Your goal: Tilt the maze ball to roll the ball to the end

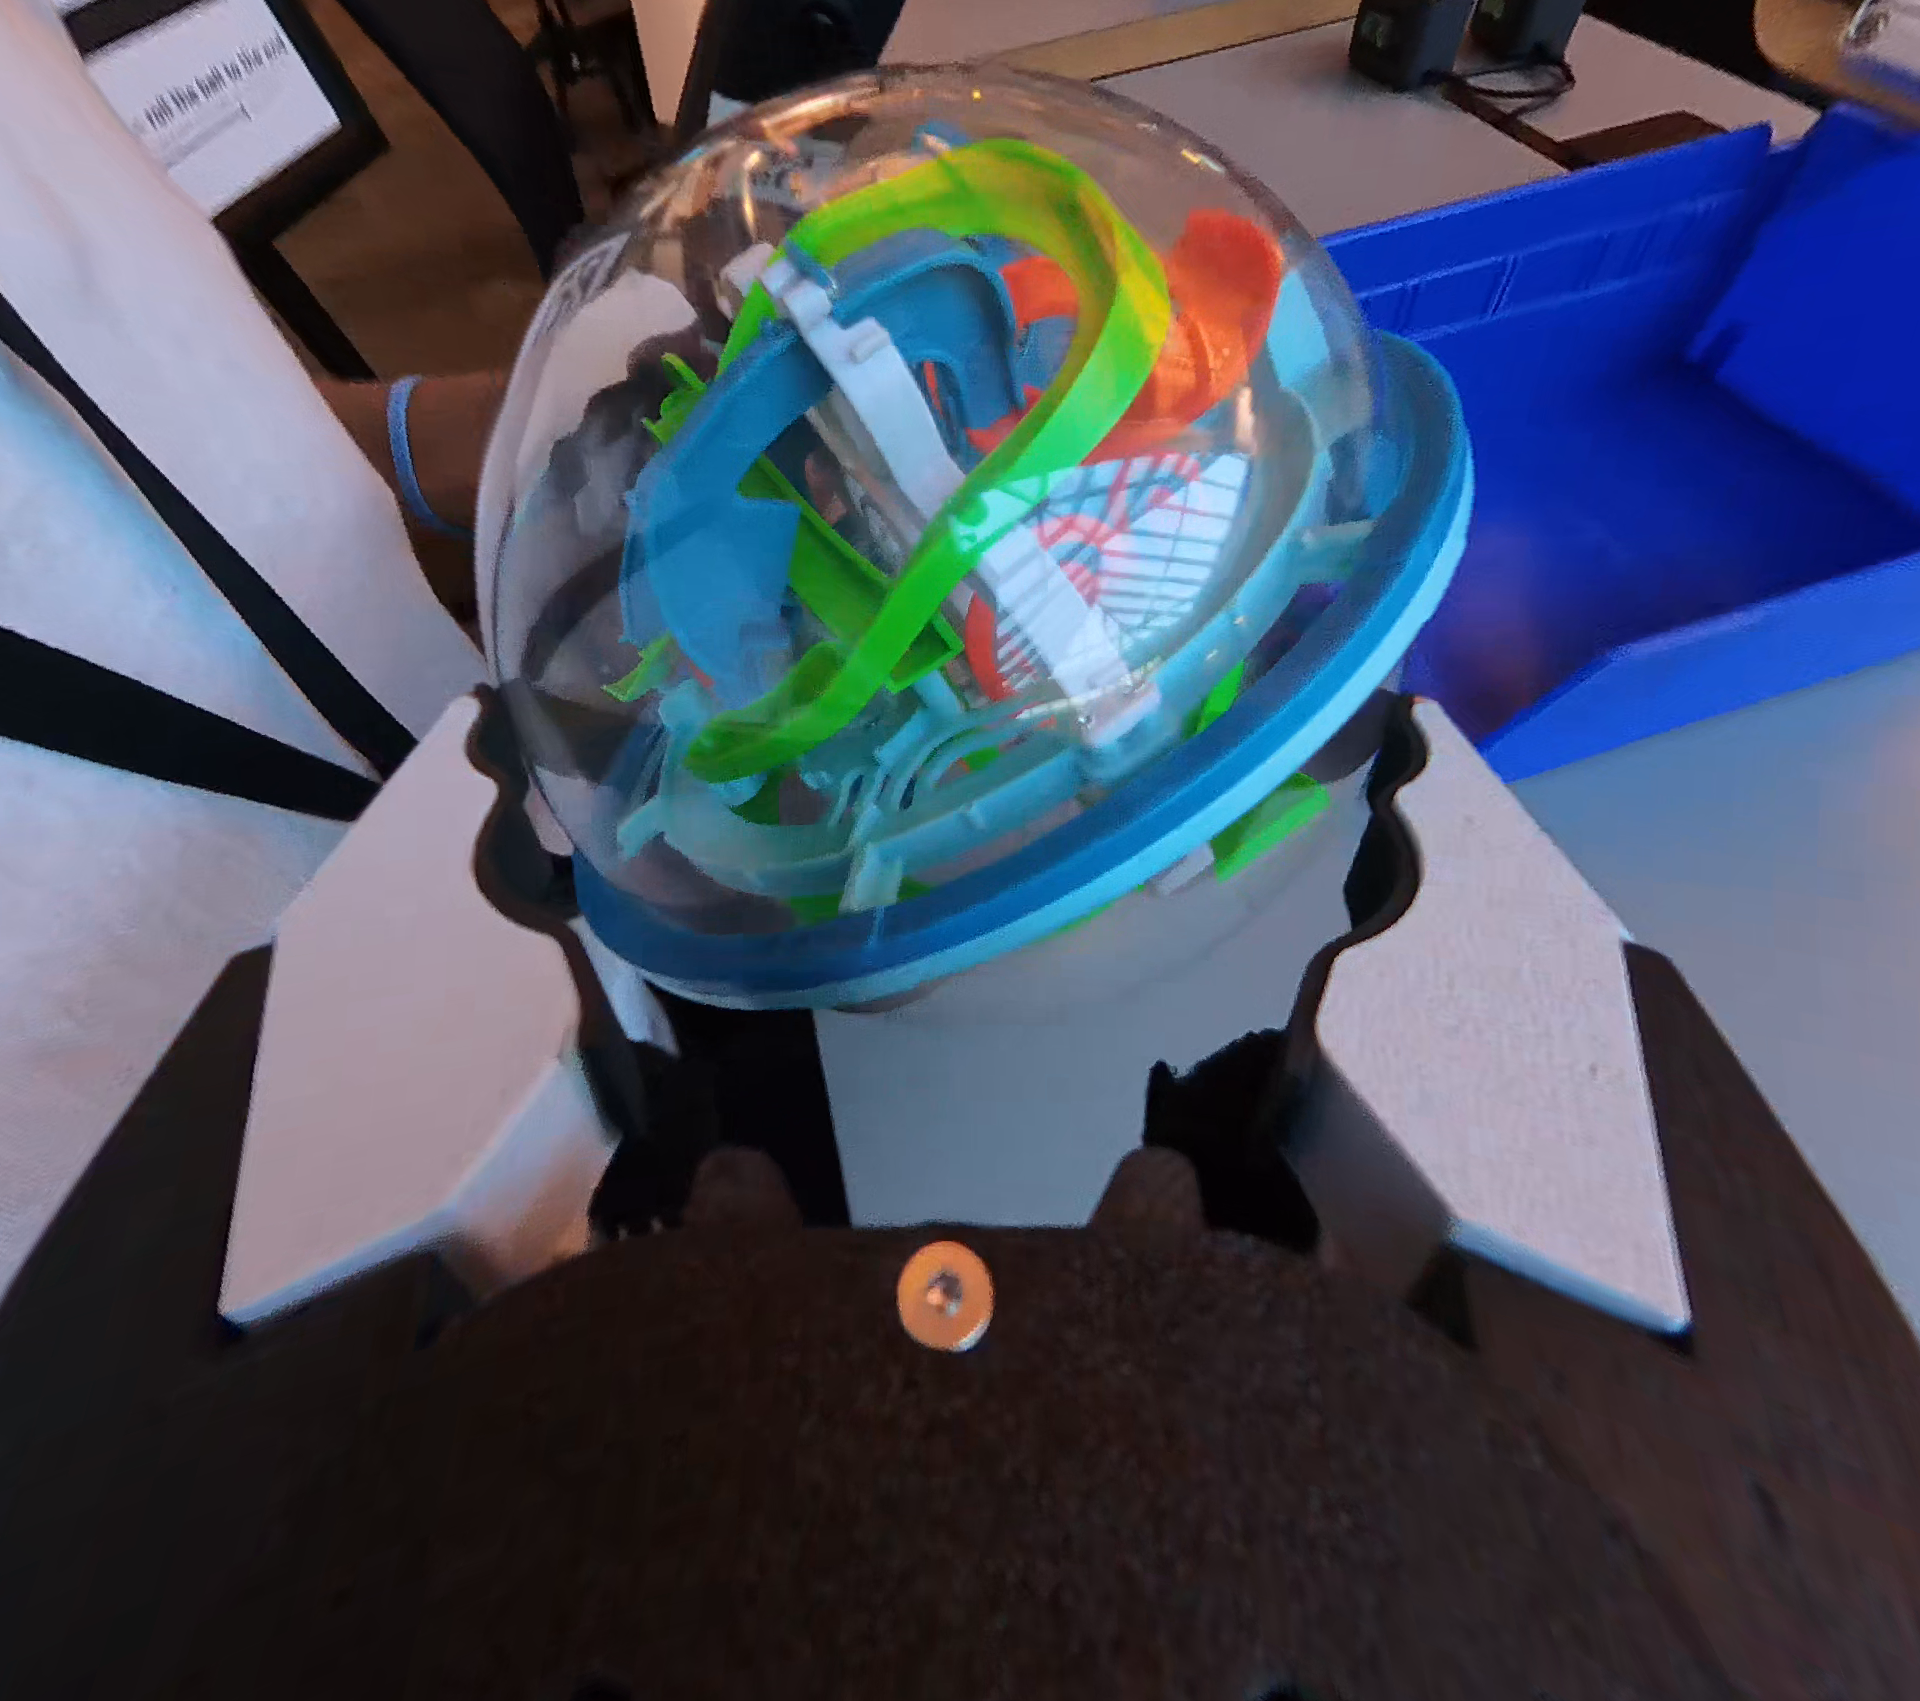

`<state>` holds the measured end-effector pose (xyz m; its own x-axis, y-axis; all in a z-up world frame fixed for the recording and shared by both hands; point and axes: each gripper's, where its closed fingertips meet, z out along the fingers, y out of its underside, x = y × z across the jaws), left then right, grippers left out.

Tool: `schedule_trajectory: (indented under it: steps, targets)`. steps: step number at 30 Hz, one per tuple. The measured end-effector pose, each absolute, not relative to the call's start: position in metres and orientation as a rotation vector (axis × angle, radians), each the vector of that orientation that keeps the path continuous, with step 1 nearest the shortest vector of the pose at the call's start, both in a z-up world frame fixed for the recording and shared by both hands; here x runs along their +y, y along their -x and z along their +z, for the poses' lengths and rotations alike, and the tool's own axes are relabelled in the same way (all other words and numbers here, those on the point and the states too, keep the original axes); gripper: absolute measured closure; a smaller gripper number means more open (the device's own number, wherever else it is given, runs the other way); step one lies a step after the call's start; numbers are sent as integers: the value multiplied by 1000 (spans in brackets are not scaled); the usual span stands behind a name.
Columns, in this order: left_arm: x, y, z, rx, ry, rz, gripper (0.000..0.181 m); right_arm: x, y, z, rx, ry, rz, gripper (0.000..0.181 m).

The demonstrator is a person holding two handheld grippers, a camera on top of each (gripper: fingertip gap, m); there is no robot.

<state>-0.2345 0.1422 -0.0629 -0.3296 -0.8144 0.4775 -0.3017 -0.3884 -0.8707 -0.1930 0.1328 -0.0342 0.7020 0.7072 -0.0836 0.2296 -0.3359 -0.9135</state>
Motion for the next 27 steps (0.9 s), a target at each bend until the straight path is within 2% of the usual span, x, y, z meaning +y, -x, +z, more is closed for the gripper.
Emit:
schedule_trajectory:
  steps: [13,27]
  targets:
    - [148,245,-52,1463,1359,-1612,23,136,205,-22,-853,1775,455,27]
    - [174,237,-57,1800,1441,-1149,23,154,191,-53,-737,1597,474,28]
